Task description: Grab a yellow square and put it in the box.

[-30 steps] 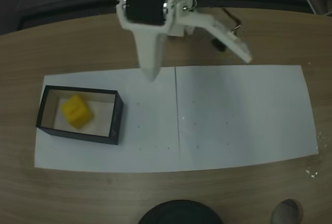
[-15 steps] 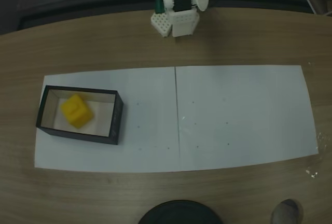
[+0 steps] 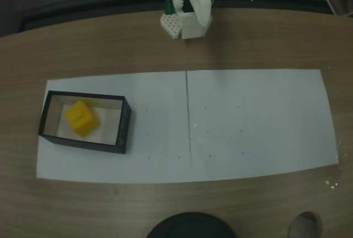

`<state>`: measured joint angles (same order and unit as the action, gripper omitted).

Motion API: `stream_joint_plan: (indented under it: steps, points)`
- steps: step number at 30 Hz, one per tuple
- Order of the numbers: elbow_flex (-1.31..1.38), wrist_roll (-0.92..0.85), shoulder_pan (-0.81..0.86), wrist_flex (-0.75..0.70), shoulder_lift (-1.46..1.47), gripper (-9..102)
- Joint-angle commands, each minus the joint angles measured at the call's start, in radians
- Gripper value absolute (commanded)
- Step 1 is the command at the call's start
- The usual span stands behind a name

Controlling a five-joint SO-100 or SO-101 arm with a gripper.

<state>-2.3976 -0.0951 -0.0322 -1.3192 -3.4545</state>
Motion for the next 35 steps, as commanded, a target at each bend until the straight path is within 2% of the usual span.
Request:
stream_joint_plan:
  steps: [1, 6, 12, 19, 26, 35]
  points:
    - [-0.069, 0.005, 0.06, 0.118, -0.017, 0]
    - [-0.327, 0.017, 0.12, 0.298, -0.017, 0]
    - [-0.525, 0.164, 0.106, 0.356, -0.017, 0]
    - [-0.62, 0.164, 0.087, 0.27, -0.017, 0]
    - [-0.603, 0.167, 0.034, 0.029, -0.017, 0]
    - [-0.601, 0.173, 0.015, 0.028, -0.017, 0]
